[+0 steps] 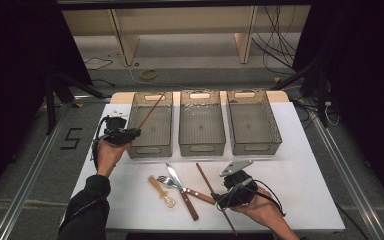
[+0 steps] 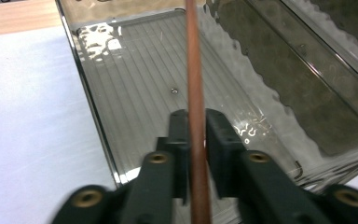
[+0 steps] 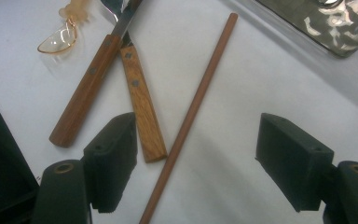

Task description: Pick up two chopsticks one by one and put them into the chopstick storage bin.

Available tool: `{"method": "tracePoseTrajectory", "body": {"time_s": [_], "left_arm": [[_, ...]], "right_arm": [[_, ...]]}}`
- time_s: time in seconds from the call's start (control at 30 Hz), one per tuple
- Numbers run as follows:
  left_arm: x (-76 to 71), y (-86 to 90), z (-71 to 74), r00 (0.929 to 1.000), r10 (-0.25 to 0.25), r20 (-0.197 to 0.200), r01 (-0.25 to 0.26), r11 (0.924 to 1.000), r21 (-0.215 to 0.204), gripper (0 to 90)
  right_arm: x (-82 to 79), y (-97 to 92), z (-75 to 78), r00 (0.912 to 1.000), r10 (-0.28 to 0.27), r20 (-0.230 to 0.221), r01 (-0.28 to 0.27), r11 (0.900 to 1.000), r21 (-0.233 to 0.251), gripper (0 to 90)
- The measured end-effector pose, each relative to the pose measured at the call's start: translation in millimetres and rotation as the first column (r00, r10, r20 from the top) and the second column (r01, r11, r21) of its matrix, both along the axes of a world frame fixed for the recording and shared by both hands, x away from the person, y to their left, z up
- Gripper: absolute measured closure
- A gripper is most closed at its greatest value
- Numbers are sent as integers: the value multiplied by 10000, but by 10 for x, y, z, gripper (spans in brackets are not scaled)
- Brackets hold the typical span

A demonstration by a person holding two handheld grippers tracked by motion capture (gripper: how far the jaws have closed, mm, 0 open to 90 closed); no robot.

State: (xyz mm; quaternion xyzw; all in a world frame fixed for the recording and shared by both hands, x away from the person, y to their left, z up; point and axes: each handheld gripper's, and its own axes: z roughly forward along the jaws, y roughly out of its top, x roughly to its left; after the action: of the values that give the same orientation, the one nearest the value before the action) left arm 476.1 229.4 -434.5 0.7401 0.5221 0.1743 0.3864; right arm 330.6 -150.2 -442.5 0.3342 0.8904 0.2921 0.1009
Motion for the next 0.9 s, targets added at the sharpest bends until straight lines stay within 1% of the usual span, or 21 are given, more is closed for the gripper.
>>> {"method": "tracePoseTrajectory", "body": {"time_s": [0.03, 0.17, 0.23, 0.3, 0.4, 0.43, 0.47, 0.5, 0.57, 0.6, 0.63, 0.7, 0.73, 0.83, 0.9], "left_arm": [[-3, 1, 9, 10000, 6, 47, -6, 10000, 36, 663], [-61, 11, 79, 9995, -149, 271, 164, 9984, -548, 502], [-124, 3, 117, 9982, -425, 413, 457, 9957, -810, 428], [-211, -19, 144, 9947, -783, 664, 851, 9906, -1072, 373], [-368, -64, 165, 9851, -1379, 1029, 1507, 9800, -1299, 297], [-410, -84, 164, 9813, -1564, 1122, 1714, 9753, -1393, 283], [-441, -105, 169, 9768, -1815, 1140, 1964, 9709, -1373, 271], [-476, -126, 178, 9742, -1900, 1217, 2060, 9690, -1363, 254], [-542, -160, 195, 9664, -2178, 1362, 2375, 9597, -1503, 244], [-569, -184, 202, 9639, -2254, 1418, 2462, 9572, -1521, 236], [-594, -203, 207, 9596, -2355, 1537, 2573, 9559, -1414, 229], [-645, -249, 203, 9542, -2522, 1607, 2754, 9506, -1431, 221], [-667, -269, 197, 9507, -2626, 1650, 2853, 9491, -1333, 216], [-734, -324, 164, 9444, -2816, 1695, 3042, 9442, -1263, 206], [-790, -344, 138, 9409, -2899, 1748, 3133, 9414, -1250, 202]], "right_arm": [[2, -1, 0, 10000, -24, -4, 24, 10000, -9, 300], [4, -7, 1, 10000, -2, -38, 2, 10000, -30, 301], [5, -7, 1, 10000, -27, -73, 27, 10000, -67, 304], [5, -12, 4, 9998, -69, -160, 67, 9999, -145, 309], [17, -25, 5, 9993, -84, -358, 75, 9996, -268, 331], [20, -26, 2, 9990, -101, -443, 89, 9996, -283, 342], [22, -25, -1, 9986, -113, -524, 96, 9994, -330, 351], [22, -22, -4, 9983, -73, -571, 49, 9991, -421, 365], [8, -11, -11, 9981, -58, -615, 23, 9984, -562, 394], [4, -9, -11, 9975, 6, -708, -53, 9978, -660, 405], [2, -3, -12, 9968, 3, -795, -58, 9975, -698, 419], [2, 5, -16, 9956, 44, -935, -126, 9961, -873, 442], [1, 12, -21, 9947, 74, -1027, -175, 9950, -984, 450], [-6, 40, -48, 9906, 164, -1359, -339, 9912, -1277, 474], [-4, 61, -69, 9890, 206, -1462, -421, 9885, -1453, 494]]}}
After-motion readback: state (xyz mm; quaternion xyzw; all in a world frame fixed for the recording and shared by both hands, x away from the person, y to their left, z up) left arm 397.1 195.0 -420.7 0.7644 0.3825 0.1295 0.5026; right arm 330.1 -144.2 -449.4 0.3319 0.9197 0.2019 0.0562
